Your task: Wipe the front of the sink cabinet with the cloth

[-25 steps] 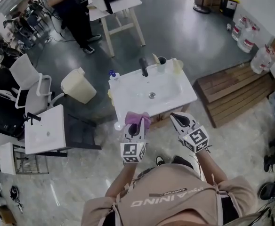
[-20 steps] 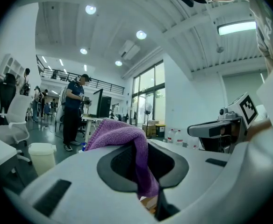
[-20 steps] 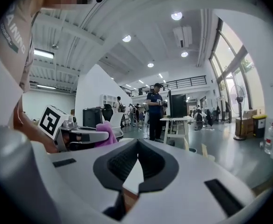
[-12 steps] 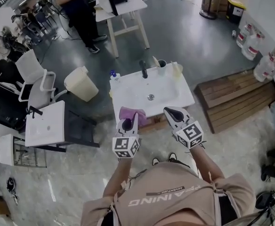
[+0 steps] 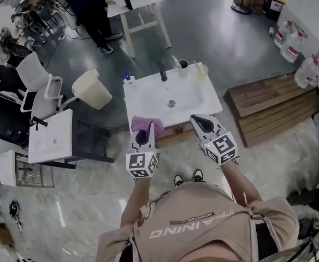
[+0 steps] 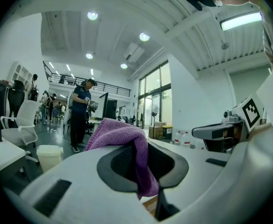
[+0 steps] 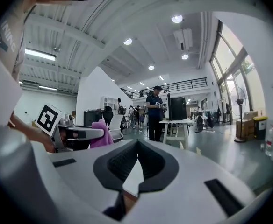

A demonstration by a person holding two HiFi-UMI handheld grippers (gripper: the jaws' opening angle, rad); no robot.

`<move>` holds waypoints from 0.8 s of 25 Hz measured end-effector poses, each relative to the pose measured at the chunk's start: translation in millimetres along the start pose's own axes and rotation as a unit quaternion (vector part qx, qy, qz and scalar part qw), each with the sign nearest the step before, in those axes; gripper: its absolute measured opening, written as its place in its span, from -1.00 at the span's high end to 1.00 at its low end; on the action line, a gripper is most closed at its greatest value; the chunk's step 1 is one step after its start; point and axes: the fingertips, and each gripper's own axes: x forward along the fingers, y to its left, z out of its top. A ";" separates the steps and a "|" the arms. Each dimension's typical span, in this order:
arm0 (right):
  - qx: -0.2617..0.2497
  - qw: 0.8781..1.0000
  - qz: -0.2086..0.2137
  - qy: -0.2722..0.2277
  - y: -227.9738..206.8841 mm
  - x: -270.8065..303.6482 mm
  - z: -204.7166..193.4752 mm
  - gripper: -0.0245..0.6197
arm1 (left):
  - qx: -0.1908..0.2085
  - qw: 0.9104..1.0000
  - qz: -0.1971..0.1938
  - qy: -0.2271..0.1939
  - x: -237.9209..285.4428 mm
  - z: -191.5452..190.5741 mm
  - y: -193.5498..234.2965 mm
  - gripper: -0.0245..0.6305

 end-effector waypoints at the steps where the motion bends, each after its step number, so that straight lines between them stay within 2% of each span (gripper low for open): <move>1: 0.004 1.000 -0.001 0.001 0.9 -2.2 -2.8 0.89 | 0.001 1.000 0.001 0.001 -2.5 -0.7 -1.8 0.81; 20: -0.009 1.000 0.003 0.020 9.6 -18.6 -14.7 0.89 | -0.005 1.000 -0.011 0.018 -13.7 -20.0 -21.8 0.81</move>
